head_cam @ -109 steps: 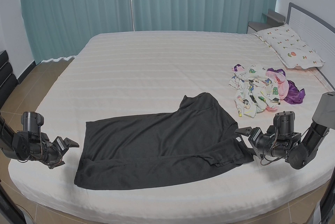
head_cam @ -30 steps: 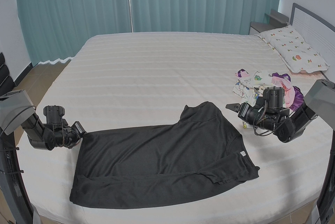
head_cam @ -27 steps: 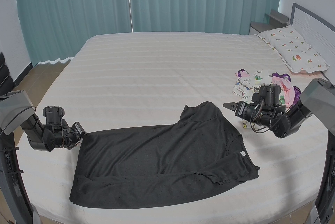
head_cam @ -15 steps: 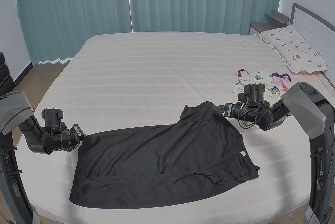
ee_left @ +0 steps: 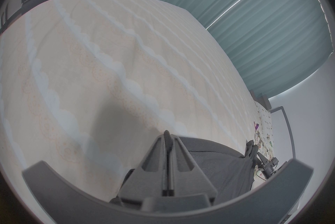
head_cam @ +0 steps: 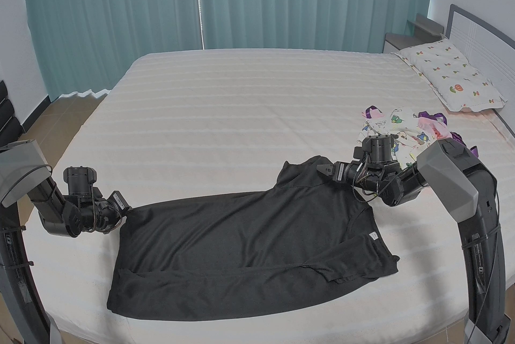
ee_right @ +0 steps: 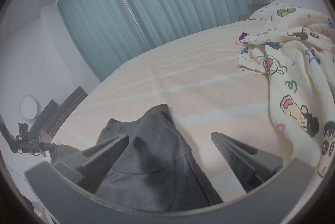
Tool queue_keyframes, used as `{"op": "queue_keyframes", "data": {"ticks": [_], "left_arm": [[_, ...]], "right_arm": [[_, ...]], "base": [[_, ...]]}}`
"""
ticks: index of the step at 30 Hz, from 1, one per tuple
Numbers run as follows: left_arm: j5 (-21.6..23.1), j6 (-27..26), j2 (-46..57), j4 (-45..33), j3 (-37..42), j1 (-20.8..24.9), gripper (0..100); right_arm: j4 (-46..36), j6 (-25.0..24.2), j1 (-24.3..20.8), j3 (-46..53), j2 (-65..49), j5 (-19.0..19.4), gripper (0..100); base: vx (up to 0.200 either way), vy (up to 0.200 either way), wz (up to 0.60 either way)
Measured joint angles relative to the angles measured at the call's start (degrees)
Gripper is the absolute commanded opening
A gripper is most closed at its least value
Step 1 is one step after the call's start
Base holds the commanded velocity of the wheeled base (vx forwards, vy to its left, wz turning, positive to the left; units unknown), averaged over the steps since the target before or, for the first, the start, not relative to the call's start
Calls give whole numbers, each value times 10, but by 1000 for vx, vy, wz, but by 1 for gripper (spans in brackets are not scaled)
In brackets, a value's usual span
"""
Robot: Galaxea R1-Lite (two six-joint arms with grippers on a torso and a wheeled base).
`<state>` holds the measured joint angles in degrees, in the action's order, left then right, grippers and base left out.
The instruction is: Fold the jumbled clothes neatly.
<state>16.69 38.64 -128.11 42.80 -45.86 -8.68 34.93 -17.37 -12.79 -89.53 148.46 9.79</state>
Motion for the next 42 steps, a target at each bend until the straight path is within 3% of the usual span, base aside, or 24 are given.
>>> {"op": "queue_keyframes", "data": {"ticks": [17,25,42], "left_arm": [[-4,0,5,0,-6,-3,0],[-9,1,32,0,-2,-5,0],[-22,0,47,54,10,-26,0]], "right_arm": [[44,-16,0,43,-23,-11,0],[87,-16,1,64,-35,-42,0],[135,-18,-1,87,-39,-43,0]], "base": [[0,0,0],[0,0,0],[0,0,0]]}}
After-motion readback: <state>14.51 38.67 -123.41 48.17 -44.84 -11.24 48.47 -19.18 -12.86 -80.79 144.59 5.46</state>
